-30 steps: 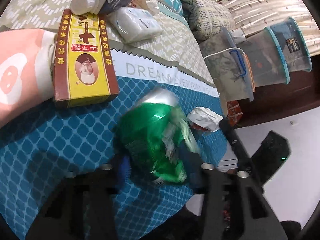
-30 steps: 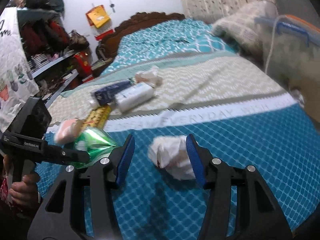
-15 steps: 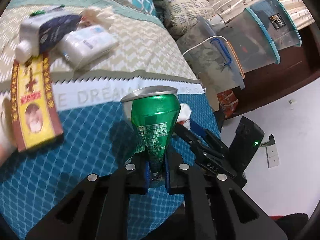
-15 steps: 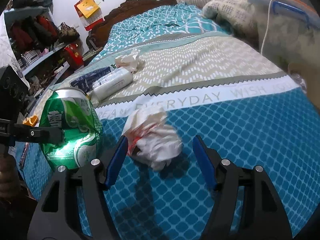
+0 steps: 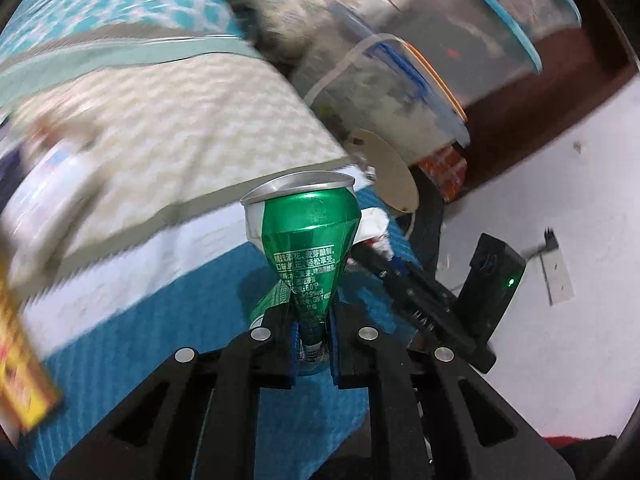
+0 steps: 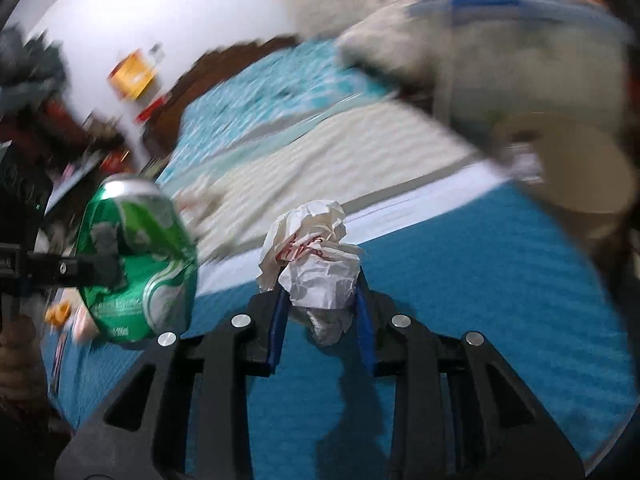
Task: Collect trash
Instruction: 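Drop the green can and tissue into the beige wastebasket with both tools, then move both tools back toward the remaining trash on the bed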
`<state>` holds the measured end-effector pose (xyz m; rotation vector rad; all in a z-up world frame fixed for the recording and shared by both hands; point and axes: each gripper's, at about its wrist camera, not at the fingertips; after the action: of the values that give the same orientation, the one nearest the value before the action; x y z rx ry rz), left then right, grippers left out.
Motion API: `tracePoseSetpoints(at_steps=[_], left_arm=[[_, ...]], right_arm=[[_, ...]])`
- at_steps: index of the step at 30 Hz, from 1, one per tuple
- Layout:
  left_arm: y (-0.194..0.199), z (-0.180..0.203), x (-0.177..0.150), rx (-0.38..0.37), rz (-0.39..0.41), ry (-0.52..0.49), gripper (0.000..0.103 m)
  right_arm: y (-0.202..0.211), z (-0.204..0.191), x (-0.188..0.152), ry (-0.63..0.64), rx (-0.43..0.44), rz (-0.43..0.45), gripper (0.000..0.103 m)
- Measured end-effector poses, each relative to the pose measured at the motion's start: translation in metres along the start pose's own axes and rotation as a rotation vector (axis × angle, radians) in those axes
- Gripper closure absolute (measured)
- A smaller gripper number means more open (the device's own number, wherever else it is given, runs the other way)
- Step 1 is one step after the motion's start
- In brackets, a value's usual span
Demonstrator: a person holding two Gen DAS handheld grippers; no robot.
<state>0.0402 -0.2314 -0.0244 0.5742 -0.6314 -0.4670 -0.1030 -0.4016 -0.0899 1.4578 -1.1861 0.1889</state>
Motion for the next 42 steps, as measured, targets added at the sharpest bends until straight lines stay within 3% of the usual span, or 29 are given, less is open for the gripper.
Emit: tracePoseSetpoints(at_steps=[8,13,14,15,16,17,19,24,29,33,36,42], left_arm=[[-0.146,0.087,0.111,-0.032,-0.154,-0.208,0.093],[-0.235,0.12,0.157,-0.019,-0.216,-0.265,0.093],[-0.251,0.125,0.163,-0.008,-0.226,-0.28,0.092],[-0.263,0.127,0.166,0.005,-0.232,-0.29,0.085],[-0.278,0.129,0.17,0.028,-0.243,-0.291,0.076],[-0.29,0.128,0.173,0.052,-0.248,-0.288,0.06],[-0.3,0.128,0.175,0.077,-0.246,-0.29,0.059],[-0.279,0.126,0.164,0.062,-0.214,-0.32,0.059],[-0.229,0.119,0.131,0.068,-0.151,-0.361,0.058],[-0.182,0.104,0.093,0.168,-0.072,-0.395,0.057],[-0.142,0.084,0.061,0.293,-0.002,-0.396,0.057],[-0.08,0.045,0.023,0.43,0.083,-0.293,0.057]], right_arm=[[0.023,0.146,0.05,-0.24,-0.177,0.097,0.071],[0.005,0.196,0.072,-0.287,-0.231,0.085,0.067],[-0.001,0.202,0.076,-0.293,-0.236,0.077,0.06],[-0.007,0.209,0.079,-0.303,-0.236,0.066,0.045],[-0.012,0.216,0.083,-0.318,-0.238,0.064,0.039],[-0.012,0.22,0.083,-0.331,-0.248,0.073,0.036],[-0.01,0.227,0.085,-0.349,-0.265,0.105,0.036],[0.011,0.23,0.076,-0.383,-0.257,0.168,0.036],[0.021,0.2,0.058,-0.385,-0.169,0.152,0.036],[0.021,0.155,0.041,-0.365,-0.076,0.121,0.036],[0.023,0.122,0.029,-0.353,-0.03,0.107,0.036],[0.033,0.06,0.01,-0.318,0.021,0.093,0.036]])
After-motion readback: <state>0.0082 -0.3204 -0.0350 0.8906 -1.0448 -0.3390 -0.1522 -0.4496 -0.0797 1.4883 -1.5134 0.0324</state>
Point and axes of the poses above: each gripper's, at about its wrist camera, not at the fingertips, and y roughly against the way its jaws point, z to its right, x to its top, and after that the axes turned 10 degrees about -x, right-handed
